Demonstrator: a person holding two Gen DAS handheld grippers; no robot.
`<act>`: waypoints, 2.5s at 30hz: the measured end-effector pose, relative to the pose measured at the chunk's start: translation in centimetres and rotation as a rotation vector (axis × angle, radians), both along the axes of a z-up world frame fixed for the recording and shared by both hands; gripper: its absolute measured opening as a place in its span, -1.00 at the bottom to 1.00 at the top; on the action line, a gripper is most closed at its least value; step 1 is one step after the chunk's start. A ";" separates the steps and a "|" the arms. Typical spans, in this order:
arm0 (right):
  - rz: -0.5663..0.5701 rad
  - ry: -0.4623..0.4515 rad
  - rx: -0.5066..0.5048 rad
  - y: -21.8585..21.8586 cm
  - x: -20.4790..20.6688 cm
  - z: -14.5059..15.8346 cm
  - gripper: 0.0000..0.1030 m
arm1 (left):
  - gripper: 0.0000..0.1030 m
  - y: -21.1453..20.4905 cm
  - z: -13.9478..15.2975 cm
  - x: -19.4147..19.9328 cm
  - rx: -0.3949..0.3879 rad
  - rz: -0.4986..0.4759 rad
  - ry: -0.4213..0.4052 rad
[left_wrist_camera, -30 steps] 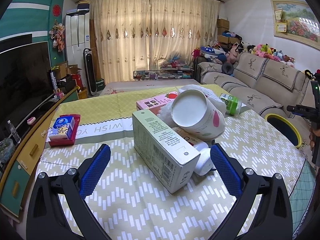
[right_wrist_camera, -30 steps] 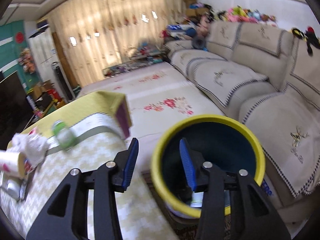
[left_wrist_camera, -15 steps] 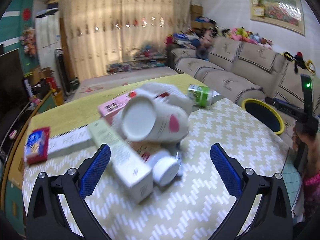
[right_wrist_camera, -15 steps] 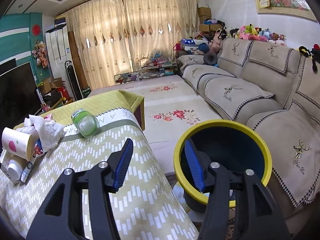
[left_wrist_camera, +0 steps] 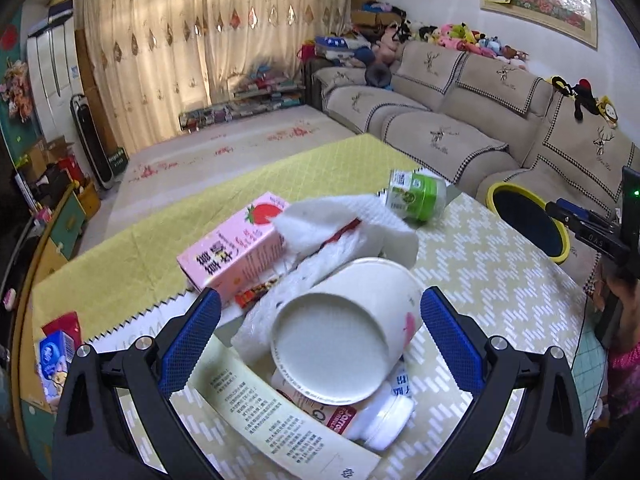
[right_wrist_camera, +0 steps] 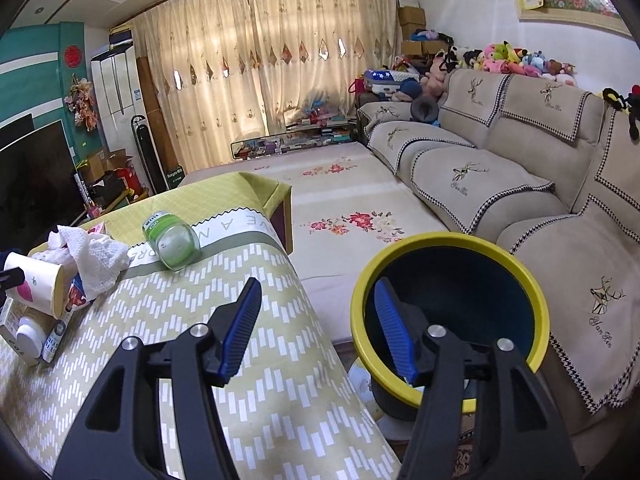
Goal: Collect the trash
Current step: 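Reach the left gripper to the pink-print paper cup and grasp it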
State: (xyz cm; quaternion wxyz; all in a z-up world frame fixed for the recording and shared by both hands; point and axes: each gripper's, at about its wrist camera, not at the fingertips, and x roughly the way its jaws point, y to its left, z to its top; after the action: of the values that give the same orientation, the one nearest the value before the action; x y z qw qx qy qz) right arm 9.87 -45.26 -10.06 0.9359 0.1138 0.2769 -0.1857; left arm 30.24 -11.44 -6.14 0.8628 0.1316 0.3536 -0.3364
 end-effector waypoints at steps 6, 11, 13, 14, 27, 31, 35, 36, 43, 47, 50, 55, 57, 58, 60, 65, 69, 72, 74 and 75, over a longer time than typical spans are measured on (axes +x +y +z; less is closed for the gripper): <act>-0.001 0.000 0.000 -0.1 0.0 0.0 0.13 | 0.78 -0.6 -0.6 -1.0 0.020 -0.033 -0.006; -0.001 -0.004 0.003 -0.2 0.0 -0.1 0.17 | 0.45 -1.4 -0.6 -2.6 0.050 -0.055 -0.033; 0.000 -0.003 0.006 -0.2 0.0 -0.1 0.19 | 0.44 -1.7 -0.5 -3.0 0.067 -0.046 -0.047; 0.000 -0.003 0.005 -0.2 -0.1 -0.1 0.19 | 0.44 -1.7 -0.5 -3.1 0.069 -0.045 -0.048; 0.002 -0.005 0.037 -1.0 0.0 -0.1 0.22 | 0.55 -0.6 0.7 -5.1 0.059 -0.009 -0.092; 0.002 -0.006 0.037 -1.0 -0.1 -0.1 0.24 | 0.55 -0.7 0.5 -5.5 0.052 -0.027 -0.085; 0.003 -0.003 0.042 -1.0 0.0 -0.2 0.25 | 0.55 -0.9 1.0 -6.4 0.035 -0.042 -0.097; 0.002 -0.002 0.044 -1.0 0.0 -0.2 0.25 | 0.55 -1.1 1.2 -6.8 0.035 -0.054 -0.109; 0.006 -0.007 0.065 -1.2 0.0 -0.3 0.26 | 0.54 -2.6 0.7 -7.5 0.094 -0.116 -0.126; 0.005 -0.006 0.067 -1.3 0.1 -0.3 0.30 | 0.42 -3.1 0.1 -7.6 0.110 -0.136 -0.109; 0.008 -0.002 0.077 -1.2 0.2 -0.4 0.30 | 0.42 -3.5 -0.3 -8.3 0.109 -0.167 -0.097; 0.008 -0.005 0.087 -1.3 0.2 -0.4 0.30 | 0.78 -4.1 -0.8 -9.1 0.065 -0.148 -0.017; 0.010 -0.007 0.087 -1.4 0.2 -0.4 0.30 | 0.78 -4.3 -1.2 -9.0 0.064 -0.046 0.033; 0.010 -0.008 0.088 -1.4 0.2 -0.4 0.30 | 0.78 -4.3 -1.3 -9.0 0.058 -0.016 0.047; 0.014 -0.011 0.091 -1.3 0.3 -0.4 0.30 | 0.80 -4.5 -1.6 -9.5 0.073 0.082 0.025; 0.025 -0.016 0.099 -1.0 0.6 -0.4 0.31 | 0.91 -5.8 -1.5 -11.3 0.086 0.316 -0.078; 0.041 -0.018 0.094 -0.5 0.8 -0.4 0.31 | 0.91 -8.1 -2.1 -12.5 0.068 0.361 -0.081; 0.058 -0.018 0.098 -0.3 1.0 -0.4 0.31 | 0.91 -9.4 -2.7 -12.7 0.100 0.402 -0.101; 0.061 -0.020 0.107 -0.3 1.1 -0.5 0.31 | 0.91 -9.7 -2.9 -12.4 0.120 0.444 -0.115; 0.061 -0.022 0.113 -0.4 1.0 -0.5 0.31 | 0.91 -9.7 -3.1 -12.1 0.126 0.465 -0.114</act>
State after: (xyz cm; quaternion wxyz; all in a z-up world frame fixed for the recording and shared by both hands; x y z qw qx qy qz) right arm 10.88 -45.69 -10.53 0.9362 0.1603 0.2798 -0.1398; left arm 18.09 -21.18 -9.21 0.9256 0.1190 0.3457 -0.0981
